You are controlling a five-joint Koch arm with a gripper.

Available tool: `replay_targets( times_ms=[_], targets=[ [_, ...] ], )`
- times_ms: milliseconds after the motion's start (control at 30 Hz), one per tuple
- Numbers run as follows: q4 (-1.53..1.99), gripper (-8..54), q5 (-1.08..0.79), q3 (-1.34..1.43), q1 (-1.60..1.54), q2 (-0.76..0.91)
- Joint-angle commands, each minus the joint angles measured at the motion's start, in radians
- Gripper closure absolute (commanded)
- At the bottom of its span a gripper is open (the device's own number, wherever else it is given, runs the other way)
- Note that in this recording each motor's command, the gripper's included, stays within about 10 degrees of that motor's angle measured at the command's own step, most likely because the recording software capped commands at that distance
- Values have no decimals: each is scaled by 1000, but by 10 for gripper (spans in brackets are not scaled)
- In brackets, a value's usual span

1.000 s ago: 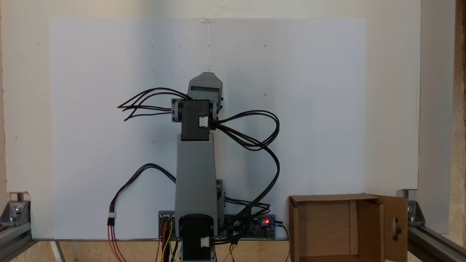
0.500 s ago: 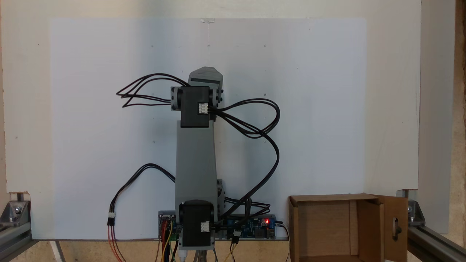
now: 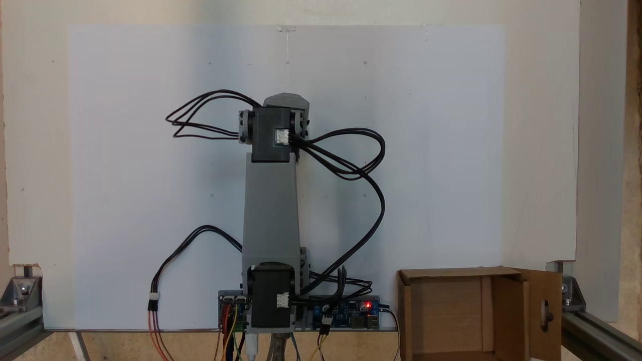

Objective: Grasp a green dice and put it in the bin.

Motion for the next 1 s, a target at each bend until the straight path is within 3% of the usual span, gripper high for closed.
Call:
replay_targets(
  times_ms=[0, 967],
  targets=[
    [-14, 40, 40, -55, 12, 2],
    [-282, 39, 12, 201, 12, -38]
  ],
)
